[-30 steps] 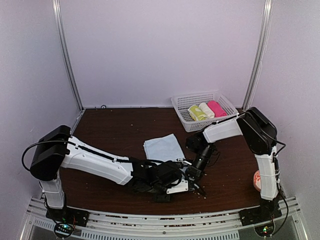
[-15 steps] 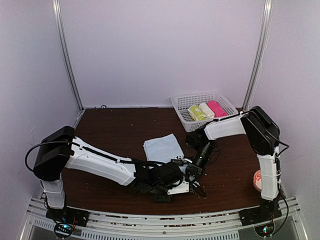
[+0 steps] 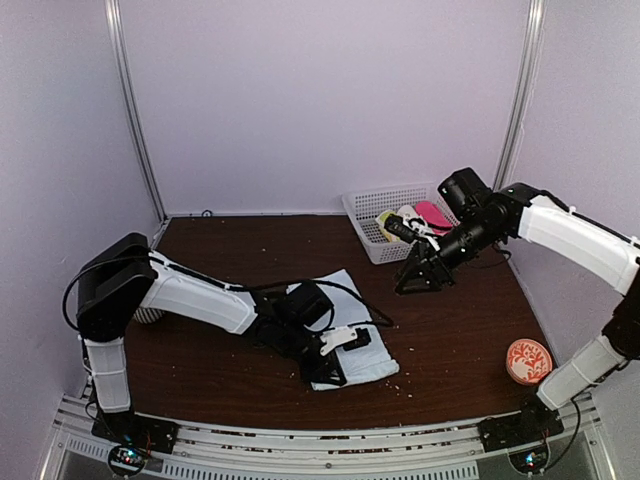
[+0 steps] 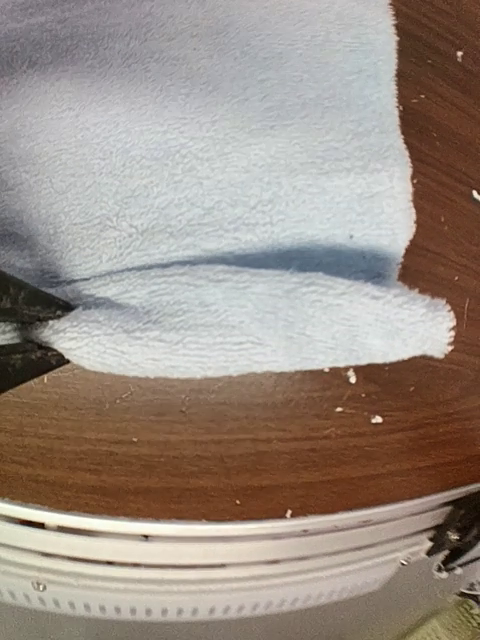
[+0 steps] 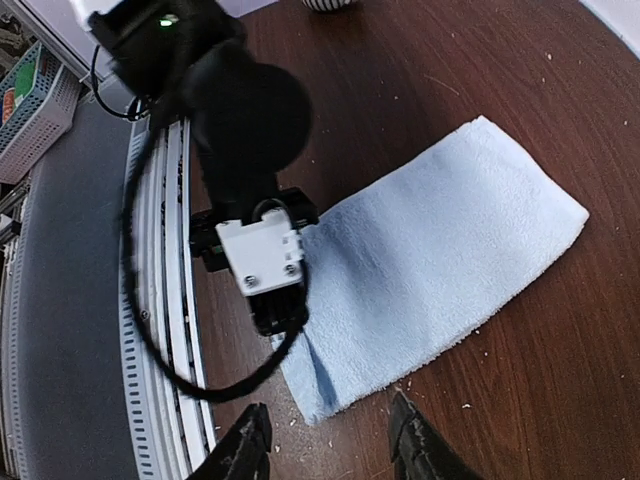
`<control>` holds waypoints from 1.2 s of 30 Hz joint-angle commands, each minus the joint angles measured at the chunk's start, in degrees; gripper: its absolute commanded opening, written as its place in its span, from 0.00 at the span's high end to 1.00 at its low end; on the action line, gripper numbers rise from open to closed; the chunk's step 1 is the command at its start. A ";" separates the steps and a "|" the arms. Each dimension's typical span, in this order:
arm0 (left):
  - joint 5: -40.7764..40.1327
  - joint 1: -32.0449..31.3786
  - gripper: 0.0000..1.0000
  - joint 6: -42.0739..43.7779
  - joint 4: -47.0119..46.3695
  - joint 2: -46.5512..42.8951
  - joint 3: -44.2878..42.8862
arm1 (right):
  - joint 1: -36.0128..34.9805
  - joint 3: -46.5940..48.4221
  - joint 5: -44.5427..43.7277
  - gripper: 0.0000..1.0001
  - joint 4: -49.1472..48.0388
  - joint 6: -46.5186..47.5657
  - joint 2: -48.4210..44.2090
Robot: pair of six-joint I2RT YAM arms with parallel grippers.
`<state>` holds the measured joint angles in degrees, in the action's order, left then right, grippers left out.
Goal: Roll the towels
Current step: Roll the towel at the center of the board.
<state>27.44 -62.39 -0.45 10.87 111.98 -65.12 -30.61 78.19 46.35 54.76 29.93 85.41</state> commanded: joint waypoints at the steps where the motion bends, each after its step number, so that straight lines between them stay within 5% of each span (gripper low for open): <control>1: 17.58 2.69 0.94 -8.07 -5.08 4.20 1.94 | -0.57 -8.30 3.52 0.59 -8.79 1.33 -8.30; 7: 25.70 5.16 0.93 -15.26 -13.13 7.87 5.12 | -8.05 -14.02 -0.24 0.56 -5.54 11.20 -14.10; 14: 24.20 6.42 0.92 -16.93 -12.95 9.36 5.32 | -22.69 -23.19 -21.82 0.54 -14.27 10.06 -10.60; 18: 23.62 6.40 0.91 -16.81 -12.23 9.76 5.55 | -25.92 -27.89 -27.24 0.50 -25.46 8.98 -8.34; 30: 23.42 6.58 0.92 -16.48 -12.16 10.60 5.29 | -32.38 -28.62 -33.95 0.50 -33.27 11.11 5.85; 33: 23.45 6.75 0.92 -16.20 -11.91 10.53 5.26 | -32.46 -28.31 -35.02 0.56 -33.78 11.20 8.16; 36: 23.15 7.05 0.91 -15.39 -10.95 10.24 5.34 | -32.47 -27.79 -34.52 0.77 -33.18 11.58 9.67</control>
<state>53.41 -55.81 -17.06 -4.51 119.68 -61.23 -62.83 50.09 13.78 22.50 41.19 93.69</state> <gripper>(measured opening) 0.086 0.353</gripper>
